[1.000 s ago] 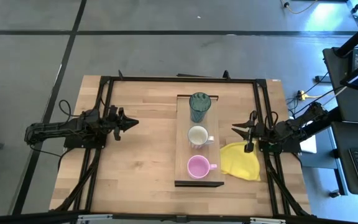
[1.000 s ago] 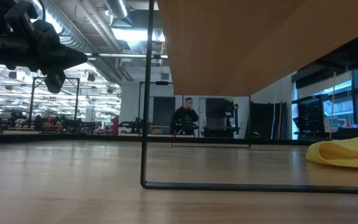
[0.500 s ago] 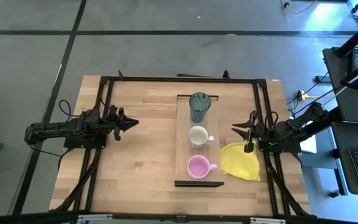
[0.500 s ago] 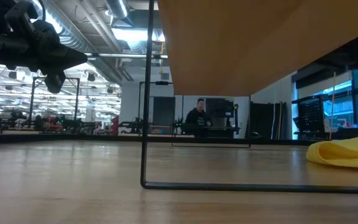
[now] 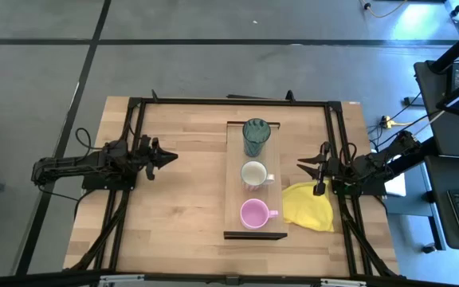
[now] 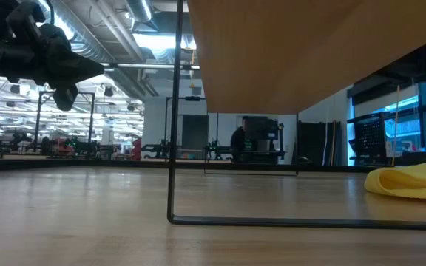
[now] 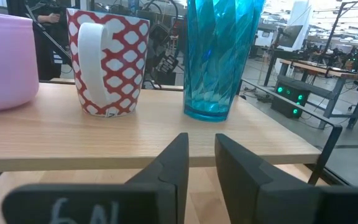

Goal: Stack small to large cups/mugs on shelf
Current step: Return to Home Position

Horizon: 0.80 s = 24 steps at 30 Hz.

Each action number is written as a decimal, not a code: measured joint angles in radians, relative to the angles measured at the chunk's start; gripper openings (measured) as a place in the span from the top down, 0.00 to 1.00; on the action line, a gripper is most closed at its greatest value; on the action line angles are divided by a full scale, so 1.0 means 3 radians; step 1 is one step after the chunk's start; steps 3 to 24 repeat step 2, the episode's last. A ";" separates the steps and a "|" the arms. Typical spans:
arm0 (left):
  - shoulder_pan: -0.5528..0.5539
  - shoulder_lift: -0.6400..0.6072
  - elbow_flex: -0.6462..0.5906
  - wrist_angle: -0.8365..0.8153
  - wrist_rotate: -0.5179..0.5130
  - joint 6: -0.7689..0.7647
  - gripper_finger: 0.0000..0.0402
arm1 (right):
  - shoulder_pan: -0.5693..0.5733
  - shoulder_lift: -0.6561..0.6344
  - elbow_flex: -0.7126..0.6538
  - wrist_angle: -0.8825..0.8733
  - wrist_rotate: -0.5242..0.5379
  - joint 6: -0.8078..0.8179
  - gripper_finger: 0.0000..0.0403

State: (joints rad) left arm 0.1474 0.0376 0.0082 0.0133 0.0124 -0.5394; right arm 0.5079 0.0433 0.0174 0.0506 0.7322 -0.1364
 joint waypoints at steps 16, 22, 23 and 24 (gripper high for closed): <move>0.0000 0.0000 0.0000 0.0000 0.0000 0.0000 0.97 | -0.0001 0.0000 0.0000 0.0001 0.0000 0.0000 0.80; 0.0000 0.0000 0.0000 0.0000 0.0000 0.0000 0.97 | -0.0001 0.0000 0.0000 0.0001 0.0000 0.0000 0.80; 0.0000 0.0000 0.0000 0.0000 0.0000 0.0000 0.97 | -0.0001 0.0000 0.0000 0.0001 0.0000 0.0000 0.80; 0.0000 0.0000 0.0000 0.0000 0.0000 0.0000 0.97 | -0.0001 0.0000 0.0000 0.0001 0.0000 0.0000 0.80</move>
